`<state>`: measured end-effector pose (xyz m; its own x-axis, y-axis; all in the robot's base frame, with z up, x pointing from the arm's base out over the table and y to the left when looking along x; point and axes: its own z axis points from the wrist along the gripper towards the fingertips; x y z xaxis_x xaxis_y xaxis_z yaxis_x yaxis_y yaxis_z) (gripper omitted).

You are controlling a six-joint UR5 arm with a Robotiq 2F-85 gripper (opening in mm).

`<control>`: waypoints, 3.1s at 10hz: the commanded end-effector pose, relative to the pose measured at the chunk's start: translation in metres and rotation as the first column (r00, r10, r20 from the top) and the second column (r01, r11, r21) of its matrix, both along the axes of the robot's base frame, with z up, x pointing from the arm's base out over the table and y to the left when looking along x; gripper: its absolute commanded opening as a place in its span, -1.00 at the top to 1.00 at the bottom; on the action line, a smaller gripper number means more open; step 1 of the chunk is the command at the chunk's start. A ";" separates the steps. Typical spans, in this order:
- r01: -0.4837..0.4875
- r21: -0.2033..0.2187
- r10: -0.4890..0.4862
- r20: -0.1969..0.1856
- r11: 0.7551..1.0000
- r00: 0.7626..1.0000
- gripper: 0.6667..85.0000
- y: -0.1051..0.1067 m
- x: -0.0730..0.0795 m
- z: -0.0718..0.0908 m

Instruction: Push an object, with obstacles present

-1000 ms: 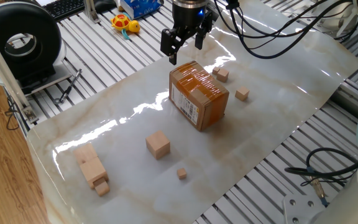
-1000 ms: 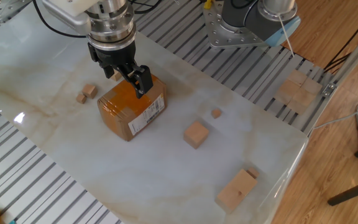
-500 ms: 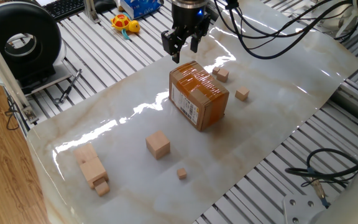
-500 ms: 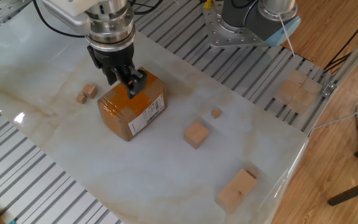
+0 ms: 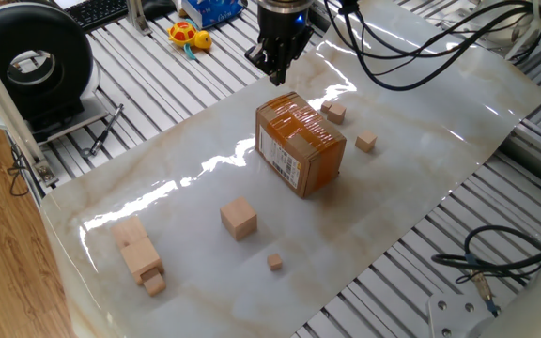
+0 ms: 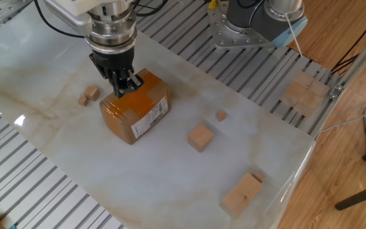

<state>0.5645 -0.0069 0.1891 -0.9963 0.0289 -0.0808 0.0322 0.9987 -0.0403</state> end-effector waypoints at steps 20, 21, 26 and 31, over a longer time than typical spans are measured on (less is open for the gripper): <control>-0.026 0.022 0.026 -0.002 0.999 1.000 0.98 0.006 -0.001 -0.001; -0.024 0.028 0.024 -0.008 0.999 1.000 0.98 0.008 -0.003 -0.001; -0.107 0.150 0.078 0.184 0.983 0.980 0.98 0.045 0.044 0.009; -0.137 0.036 0.131 0.127 0.990 0.983 0.98 -0.006 0.025 -0.003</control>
<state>0.5941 0.0029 0.1895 -0.9762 -0.0701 -0.2053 -0.0739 0.9972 0.0108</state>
